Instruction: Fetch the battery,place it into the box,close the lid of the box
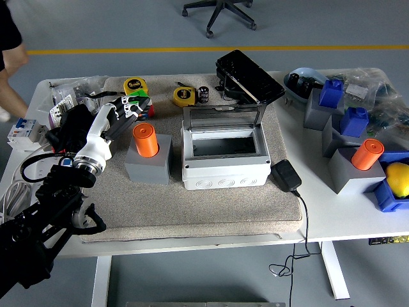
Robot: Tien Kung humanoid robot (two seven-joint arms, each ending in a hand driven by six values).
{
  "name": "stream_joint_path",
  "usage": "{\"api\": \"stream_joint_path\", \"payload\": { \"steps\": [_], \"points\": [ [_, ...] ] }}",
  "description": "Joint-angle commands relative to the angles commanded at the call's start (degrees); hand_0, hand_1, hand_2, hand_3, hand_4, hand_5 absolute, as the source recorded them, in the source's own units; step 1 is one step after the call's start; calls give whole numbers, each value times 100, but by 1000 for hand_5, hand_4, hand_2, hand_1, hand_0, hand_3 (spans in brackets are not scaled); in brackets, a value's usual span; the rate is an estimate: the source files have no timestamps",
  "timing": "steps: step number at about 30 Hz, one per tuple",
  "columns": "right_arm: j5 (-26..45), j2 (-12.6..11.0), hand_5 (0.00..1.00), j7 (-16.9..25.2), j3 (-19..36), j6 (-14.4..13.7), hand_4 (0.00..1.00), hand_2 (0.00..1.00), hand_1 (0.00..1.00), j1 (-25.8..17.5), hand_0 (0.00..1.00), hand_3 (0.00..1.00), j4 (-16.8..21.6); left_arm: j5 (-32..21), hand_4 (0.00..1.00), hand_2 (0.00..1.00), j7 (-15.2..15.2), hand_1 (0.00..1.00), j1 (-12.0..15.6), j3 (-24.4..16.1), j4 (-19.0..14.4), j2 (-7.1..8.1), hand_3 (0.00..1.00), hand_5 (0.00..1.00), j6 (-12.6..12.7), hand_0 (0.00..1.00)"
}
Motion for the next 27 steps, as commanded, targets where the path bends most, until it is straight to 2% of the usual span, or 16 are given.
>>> {"api": "stream_joint_path", "payload": {
  "steps": [4, 11, 12, 13, 17, 18, 23, 24, 27],
  "points": [
    [6, -1, 482, 0, 3, 4, 941, 667, 642, 1, 572, 582, -1, -70, 998, 652, -117, 731, -29, 120, 65, 4, 610, 490, -41, 732],
    [13, -5, 480, -2, -10, 10, 943, 667, 641, 4, 574, 583, -3, -754, 998, 652, -965, 704, -108, 461, 228, -11, 596, 481, 304, 721],
    [11, -6, 480, 0, -9, 10, 943, 667, 642, 4, 573, 583, -1, -836, 998, 586, -1082, 628, -122, 525, 257, -17, 559, 479, 362, 615],
    [11, -5, 480, 1, -11, 9, 943, 667, 642, 6, 573, 583, 0, -887, 998, 586, -1139, 628, -135, 593, 292, -22, 559, 479, 391, 615],
    [5, -2, 480, 7, -7, 9, 943, 667, 642, 10, 573, 583, 4, -940, 998, 586, -1125, 628, -151, 751, 368, -28, 559, 479, 379, 615],
    [5, -1, 482, 7, -9, 9, 943, 666, 642, 10, 573, 583, 4, -947, 998, 565, -1113, 605, -154, 783, 385, -27, 554, 458, 371, 570],
    [27, -2, 482, 9, -18, 13, 943, 666, 642, 9, 573, 583, 0, -996, 998, 565, -1091, 605, -194, 895, 447, -19, 554, 458, 343, 570],
    [30, -2, 482, 8, -20, 14, 945, 667, 642, 8, 574, 583, -1, -1012, 998, 547, -1094, 581, -207, 918, 455, -14, 553, 443, 341, 524],
    [27, -7, 482, 4, -21, 15, 945, 667, 642, 9, 574, 583, -3, -1098, 998, 547, -1135, 581, -255, 1013, 495, -2, 553, 443, 344, 524]
  ]
}}
